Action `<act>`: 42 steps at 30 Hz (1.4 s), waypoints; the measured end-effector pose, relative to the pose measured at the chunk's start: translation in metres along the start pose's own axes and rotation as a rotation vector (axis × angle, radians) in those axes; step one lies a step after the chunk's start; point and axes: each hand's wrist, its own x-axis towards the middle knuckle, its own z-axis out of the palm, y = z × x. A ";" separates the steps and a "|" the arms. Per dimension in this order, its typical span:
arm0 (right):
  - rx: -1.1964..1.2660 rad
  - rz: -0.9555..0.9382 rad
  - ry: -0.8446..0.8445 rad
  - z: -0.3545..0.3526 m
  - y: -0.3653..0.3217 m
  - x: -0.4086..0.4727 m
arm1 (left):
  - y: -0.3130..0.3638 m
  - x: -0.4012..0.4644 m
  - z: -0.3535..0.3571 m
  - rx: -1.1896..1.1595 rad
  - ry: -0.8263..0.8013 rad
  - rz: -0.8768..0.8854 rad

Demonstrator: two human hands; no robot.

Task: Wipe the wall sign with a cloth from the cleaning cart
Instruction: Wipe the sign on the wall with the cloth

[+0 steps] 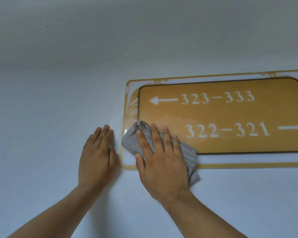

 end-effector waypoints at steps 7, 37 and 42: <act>-0.065 0.013 -0.064 0.000 -0.001 0.007 | -0.012 0.016 -0.026 0.163 -0.064 0.158; -0.075 0.137 0.063 -0.001 -0.015 0.215 | -0.014 0.136 0.015 0.074 0.203 0.091; -0.101 0.148 0.073 -0.003 -0.019 0.233 | -0.015 0.143 0.016 0.090 0.269 0.099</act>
